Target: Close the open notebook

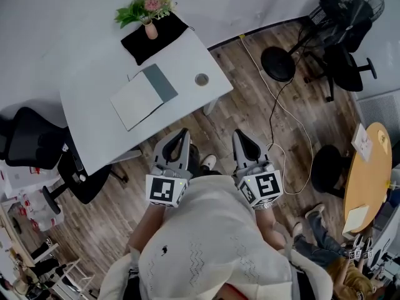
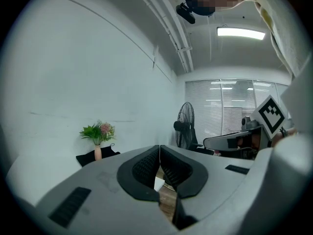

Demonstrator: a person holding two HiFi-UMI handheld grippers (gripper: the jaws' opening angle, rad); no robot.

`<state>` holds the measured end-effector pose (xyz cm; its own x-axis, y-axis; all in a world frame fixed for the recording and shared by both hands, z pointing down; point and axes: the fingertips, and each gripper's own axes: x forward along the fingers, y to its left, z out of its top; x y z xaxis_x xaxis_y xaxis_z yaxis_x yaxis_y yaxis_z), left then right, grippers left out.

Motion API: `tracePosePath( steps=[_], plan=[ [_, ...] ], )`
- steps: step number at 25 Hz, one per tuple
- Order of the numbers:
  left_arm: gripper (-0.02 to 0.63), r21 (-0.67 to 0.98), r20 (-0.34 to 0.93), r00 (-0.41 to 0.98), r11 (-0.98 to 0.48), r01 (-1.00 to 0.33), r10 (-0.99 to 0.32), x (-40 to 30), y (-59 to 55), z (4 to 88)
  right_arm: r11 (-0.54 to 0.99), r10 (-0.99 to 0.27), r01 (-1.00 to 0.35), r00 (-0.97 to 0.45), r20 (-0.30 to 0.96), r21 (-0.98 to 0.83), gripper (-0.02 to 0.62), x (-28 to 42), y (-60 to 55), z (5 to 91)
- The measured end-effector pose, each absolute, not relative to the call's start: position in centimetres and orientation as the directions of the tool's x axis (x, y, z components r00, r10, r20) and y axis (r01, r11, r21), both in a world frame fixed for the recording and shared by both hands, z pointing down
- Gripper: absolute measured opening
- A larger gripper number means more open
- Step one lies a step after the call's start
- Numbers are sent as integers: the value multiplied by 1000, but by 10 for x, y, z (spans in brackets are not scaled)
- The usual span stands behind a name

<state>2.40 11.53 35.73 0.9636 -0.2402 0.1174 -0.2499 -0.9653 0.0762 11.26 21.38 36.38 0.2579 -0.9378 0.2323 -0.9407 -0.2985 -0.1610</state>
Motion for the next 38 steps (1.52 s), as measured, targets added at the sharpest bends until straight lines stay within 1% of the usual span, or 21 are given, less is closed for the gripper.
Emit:
tracePosePath(
  steps=[6,10,17,21,24,30,38],
  plan=[
    [14,86,127,959,-961,-264,-252,36,91,362,-290,-935,-945,245,257,-154,2,129,189,367],
    [14,97,121,956,-955,-279,-267,47,65,359,-265,-943,-954,225,246,-142,2,137,162,358],
    [14,101,123,960,-959,-265,-253,75,29,362,-256,-943,-957,216,253,-136,2,155,121,356],
    [14,135,124,960,-954,-268,-252,88,7,362,-251,-942,-959,210,263,-132,2,163,97,357],
    [14,122,118,960,-956,-268,-254,93,-10,363,-237,-943,-963,198,268,-125,2,166,80,358],
    [14,119,91,948,-942,-314,-305,87,-51,356,-204,-951,-972,169,260,-115,2,166,40,355],
    [14,113,91,920,-914,-389,-380,57,-86,357,-116,-967,-987,86,240,-114,2,141,-3,353]
  ],
)
